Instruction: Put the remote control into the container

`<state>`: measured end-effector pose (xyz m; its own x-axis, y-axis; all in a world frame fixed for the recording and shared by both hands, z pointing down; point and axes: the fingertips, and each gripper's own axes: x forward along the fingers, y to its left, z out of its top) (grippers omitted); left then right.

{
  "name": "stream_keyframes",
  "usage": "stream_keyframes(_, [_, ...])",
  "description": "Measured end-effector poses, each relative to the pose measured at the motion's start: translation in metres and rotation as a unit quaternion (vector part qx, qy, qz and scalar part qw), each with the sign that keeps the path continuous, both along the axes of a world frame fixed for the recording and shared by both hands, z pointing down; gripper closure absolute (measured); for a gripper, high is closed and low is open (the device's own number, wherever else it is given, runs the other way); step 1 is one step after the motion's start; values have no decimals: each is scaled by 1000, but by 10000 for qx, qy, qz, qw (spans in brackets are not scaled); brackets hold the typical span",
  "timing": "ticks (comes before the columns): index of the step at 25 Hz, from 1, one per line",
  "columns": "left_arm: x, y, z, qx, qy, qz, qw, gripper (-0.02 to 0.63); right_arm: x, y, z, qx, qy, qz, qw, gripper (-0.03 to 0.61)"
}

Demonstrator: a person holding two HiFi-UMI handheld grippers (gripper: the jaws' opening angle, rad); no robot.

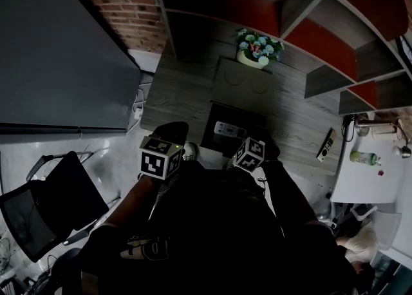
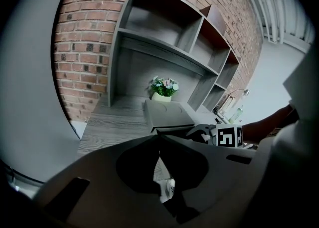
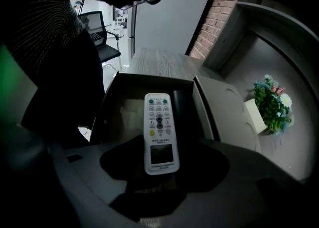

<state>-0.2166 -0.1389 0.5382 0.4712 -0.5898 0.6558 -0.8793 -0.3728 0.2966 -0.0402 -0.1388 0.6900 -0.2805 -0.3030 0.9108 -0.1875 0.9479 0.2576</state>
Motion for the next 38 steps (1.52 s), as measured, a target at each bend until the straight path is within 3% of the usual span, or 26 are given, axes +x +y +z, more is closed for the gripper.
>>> stream_keyframes(7, [13, -5, -4, 36, 4, 183, 9998, 607, 3, -1, -12, 98, -316, 438, 9985, 344])
stream_keyframes(9, [20, -7, -5, 63, -1, 275, 9996, 607, 3, -3, -23, 6, -718, 889, 9935, 345])
stream_keyframes(11, [30, -9, -9, 91, 45, 384, 9992, 607, 2, -6, -42, -180, -1332, 1569, 9784, 345])
stream_keyframes(14, [48, -12, -15, 154, 125, 610, 9979, 607, 7, -16, -72, -399, -2342, 2542, 9375, 350])
stream_keyframes(16, [59, -15, -20, 247, 188, 763, 9966, 607, 20, -23, -94, -504, -3013, 3277, 8940, 451])
stream_keyframes(18, [69, -22, -30, 411, 313, 864, 9949, 607, 37, -26, -114, -600, -3626, 3957, 8416, 565])
stream_keyframes(19, [74, -25, -35, 486, 366, 906, 9940, 607, 45, -26, -123, -612, -3872, 4184, 8193, 569])
stream_keyframes(21, [82, -28, -39, 567, 392, 1040, 9922, 607, 60, -22, -139, -497, -4141, 4418, 7943, 571])
stream_keyframes(27, [111, -31, -40, 625, 399, 1484, 9861, 607, 85, -2, -155, -172, -4175, 4588, 7841, 571])
stream_keyframes(33, [133, -29, -39, 573, 463, 1642, 9837, 607, 100, 7, -155, -260, -4362, 4863, 7567, 571])
stream_keyframes(36, [139, -27, -34, 357, 596, 1605, 9846, 607, 107, 9, -152, -201, -4279, 4926, 7575, 569])
stream_keyframes(38, [143, -24, -27, 264, 410, 1650, 9851, 607, 114, 11, -151, -171, -4241, 4946, 7585, 569])
